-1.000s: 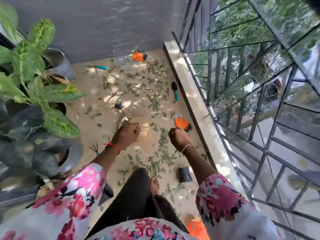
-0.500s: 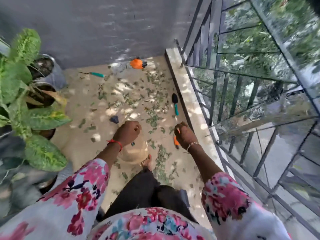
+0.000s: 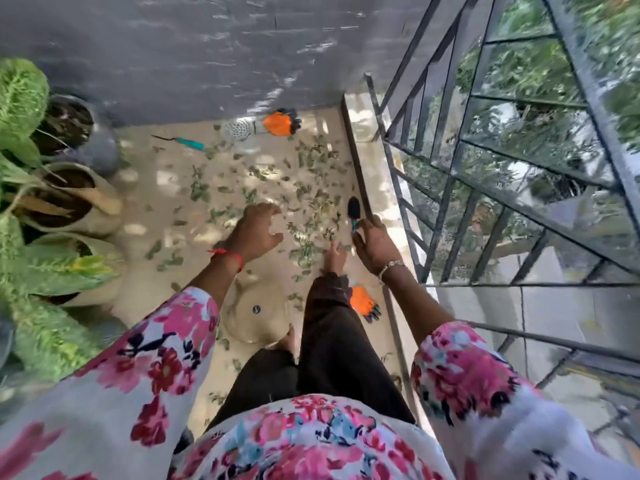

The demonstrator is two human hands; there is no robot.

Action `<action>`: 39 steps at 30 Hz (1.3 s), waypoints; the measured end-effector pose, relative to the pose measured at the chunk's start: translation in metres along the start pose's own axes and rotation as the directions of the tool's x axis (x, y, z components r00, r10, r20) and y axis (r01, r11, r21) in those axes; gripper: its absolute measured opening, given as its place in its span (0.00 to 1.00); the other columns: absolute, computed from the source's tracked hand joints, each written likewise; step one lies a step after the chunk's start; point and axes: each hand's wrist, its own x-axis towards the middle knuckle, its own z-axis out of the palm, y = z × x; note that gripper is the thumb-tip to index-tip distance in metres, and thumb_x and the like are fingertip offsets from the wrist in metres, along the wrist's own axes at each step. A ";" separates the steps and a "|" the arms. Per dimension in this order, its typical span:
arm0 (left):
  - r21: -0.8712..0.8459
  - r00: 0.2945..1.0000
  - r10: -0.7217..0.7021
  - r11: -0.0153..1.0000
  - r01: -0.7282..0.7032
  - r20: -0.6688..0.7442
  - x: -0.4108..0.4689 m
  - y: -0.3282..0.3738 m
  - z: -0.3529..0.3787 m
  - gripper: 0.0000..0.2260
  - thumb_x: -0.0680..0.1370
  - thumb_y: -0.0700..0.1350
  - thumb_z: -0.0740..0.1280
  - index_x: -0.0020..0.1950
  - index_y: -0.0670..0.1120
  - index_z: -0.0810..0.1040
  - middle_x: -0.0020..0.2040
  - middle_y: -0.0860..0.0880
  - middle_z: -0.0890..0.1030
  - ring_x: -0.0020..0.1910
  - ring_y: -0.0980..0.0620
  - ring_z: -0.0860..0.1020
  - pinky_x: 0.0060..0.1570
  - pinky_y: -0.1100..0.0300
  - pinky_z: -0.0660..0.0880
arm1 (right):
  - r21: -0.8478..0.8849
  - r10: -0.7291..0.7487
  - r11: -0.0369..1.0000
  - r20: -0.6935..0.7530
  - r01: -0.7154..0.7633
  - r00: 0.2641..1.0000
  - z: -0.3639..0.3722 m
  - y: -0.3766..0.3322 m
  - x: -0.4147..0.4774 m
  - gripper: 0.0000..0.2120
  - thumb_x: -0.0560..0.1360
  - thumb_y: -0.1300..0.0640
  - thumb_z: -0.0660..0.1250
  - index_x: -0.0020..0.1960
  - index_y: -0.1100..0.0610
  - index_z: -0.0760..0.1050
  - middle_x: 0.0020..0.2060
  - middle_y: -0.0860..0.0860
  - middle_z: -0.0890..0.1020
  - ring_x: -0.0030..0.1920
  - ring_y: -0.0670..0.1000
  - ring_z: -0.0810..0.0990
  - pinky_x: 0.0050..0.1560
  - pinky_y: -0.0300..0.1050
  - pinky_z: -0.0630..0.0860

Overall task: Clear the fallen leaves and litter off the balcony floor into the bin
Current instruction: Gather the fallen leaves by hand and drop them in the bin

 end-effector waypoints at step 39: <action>-0.112 0.978 0.104 0.986 -0.125 -0.178 0.743 -0.337 0.322 0.40 0.69 0.59 0.66 0.73 0.37 0.58 0.73 0.40 0.58 0.73 0.46 0.57 0.67 0.72 0.48 | 0.372 0.376 0.910 -0.550 -0.184 0.746 0.328 0.278 0.767 0.33 0.74 0.39 0.53 0.73 0.57 0.61 0.72 0.56 0.64 0.73 0.53 0.58 0.74 0.49 0.48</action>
